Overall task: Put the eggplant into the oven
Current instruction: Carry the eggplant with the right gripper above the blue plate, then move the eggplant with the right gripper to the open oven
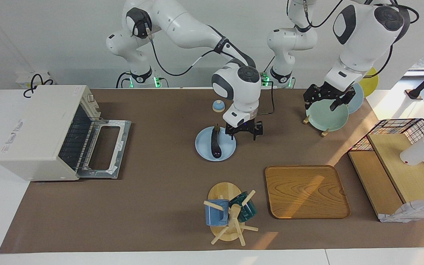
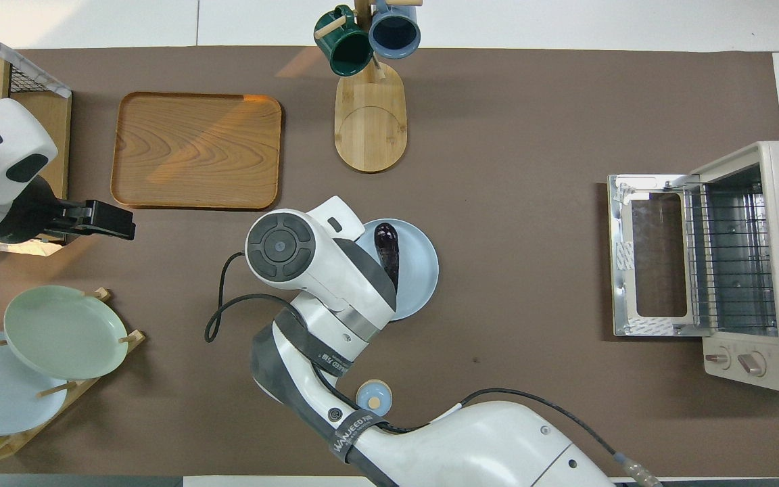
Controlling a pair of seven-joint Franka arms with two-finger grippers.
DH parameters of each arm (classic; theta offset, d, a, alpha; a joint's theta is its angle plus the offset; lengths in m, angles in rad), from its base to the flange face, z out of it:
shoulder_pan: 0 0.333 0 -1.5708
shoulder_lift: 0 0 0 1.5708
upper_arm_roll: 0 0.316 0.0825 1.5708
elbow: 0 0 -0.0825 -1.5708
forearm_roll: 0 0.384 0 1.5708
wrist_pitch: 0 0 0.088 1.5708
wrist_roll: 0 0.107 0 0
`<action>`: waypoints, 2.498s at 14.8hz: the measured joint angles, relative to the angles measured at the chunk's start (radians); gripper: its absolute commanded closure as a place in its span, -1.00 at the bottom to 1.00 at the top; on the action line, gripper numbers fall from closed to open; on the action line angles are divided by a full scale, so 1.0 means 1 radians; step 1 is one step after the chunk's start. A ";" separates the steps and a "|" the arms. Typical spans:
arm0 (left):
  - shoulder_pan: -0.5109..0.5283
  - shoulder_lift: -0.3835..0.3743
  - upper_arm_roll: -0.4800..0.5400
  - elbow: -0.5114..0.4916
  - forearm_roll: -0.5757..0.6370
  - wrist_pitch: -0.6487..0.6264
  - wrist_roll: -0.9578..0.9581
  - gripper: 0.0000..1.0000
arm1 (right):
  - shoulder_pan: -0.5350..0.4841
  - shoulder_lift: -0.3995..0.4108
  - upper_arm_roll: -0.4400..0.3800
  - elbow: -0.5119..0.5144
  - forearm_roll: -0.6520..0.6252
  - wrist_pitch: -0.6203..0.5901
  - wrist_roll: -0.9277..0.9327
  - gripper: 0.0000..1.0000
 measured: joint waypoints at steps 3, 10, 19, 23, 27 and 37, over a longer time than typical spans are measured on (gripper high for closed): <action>-0.036 0.015 0.027 0.073 0.002 -0.061 0.000 -1.00 | -0.003 0.009 -0.006 -0.011 -0.016 -0.001 0.000 -0.47; -0.034 0.035 0.037 0.100 0.007 -0.092 0.000 -1.00 | -0.003 -0.014 -0.006 -0.107 -0.017 0.000 0.000 0.77; -0.025 0.037 0.020 0.101 0.021 -0.118 -0.008 -1.00 | -0.005 -0.064 -0.008 -0.087 -0.167 -0.193 -0.096 1.00; -0.025 0.037 0.019 0.101 0.021 -0.118 -0.027 -1.00 | -0.064 -0.118 -0.025 -0.108 -0.212 -0.297 -0.225 1.00; -0.024 0.037 0.019 0.101 0.021 -0.117 -0.032 -1.00 | -0.237 -0.312 -0.031 -0.317 -0.215 -0.298 -0.436 1.00; -0.020 0.037 0.020 0.101 0.021 -0.117 -0.033 -1.00 | -0.681 -0.664 -0.029 -0.763 -0.216 -0.159 -0.876 1.00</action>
